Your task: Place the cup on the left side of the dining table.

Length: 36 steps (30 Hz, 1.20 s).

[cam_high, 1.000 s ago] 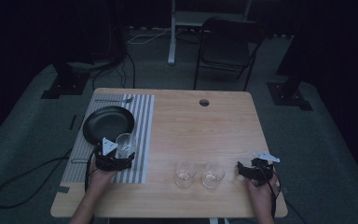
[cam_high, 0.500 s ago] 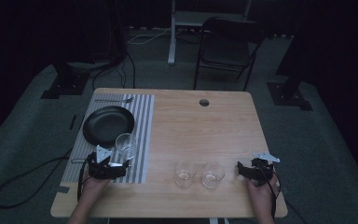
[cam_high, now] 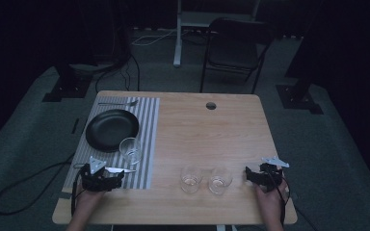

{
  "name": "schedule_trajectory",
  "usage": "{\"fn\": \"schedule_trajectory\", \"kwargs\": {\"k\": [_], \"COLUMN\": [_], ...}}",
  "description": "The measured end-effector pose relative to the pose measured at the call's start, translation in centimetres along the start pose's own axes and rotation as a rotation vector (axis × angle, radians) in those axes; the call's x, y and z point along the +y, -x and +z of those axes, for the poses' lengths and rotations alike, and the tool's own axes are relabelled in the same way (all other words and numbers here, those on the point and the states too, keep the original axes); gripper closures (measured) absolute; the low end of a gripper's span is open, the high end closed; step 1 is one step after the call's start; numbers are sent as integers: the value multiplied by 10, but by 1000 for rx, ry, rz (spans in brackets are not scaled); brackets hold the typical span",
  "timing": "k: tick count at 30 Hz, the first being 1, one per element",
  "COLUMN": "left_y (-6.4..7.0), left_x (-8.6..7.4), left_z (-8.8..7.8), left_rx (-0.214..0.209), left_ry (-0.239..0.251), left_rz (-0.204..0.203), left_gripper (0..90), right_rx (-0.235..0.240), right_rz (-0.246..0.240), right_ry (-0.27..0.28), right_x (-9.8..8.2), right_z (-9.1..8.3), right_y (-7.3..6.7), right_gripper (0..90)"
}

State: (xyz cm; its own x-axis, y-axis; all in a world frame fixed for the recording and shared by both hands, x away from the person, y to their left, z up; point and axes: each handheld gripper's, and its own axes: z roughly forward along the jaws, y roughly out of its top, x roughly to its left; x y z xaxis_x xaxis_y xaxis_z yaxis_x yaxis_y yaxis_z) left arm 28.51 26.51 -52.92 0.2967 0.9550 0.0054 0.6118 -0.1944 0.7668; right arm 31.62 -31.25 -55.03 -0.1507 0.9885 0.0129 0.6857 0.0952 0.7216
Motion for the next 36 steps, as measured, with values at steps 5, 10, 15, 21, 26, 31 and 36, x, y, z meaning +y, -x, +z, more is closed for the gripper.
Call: {"fn": "schedule_trajectory", "kwargs": {"k": [5,10,15,21,26,31,36], "left_y": [-7,-16,-24,-31,-36,-42,-39], "left_x": [-8,-14,-18,-22,-23,-25,-25], "left_z": [-4,-8,-10,-9,-7,-8,-4], "left_rx": [28,77,114,145,140,123,148], "left_ry": [-23,-55,-72,-100,-123,-123,-132], "left_rz": [-19,-66,-114,-133,-140,-169,-133], "left_gripper": [2,2,2,2,2,2,1], "right_rx": [0,0,0,1,0,0,0], "right_rz": [1,0,0,1,0,1,1], "right_ry": [0,0,0,0,0,0,0], "right_x": [0,0,0,0,0,0,0], "right_z": [0,0,0,0,0,0,0], "right_y": [0,0,0,0,0,0,0], "right_gripper": [128,128,128,128,128,128,128]}}
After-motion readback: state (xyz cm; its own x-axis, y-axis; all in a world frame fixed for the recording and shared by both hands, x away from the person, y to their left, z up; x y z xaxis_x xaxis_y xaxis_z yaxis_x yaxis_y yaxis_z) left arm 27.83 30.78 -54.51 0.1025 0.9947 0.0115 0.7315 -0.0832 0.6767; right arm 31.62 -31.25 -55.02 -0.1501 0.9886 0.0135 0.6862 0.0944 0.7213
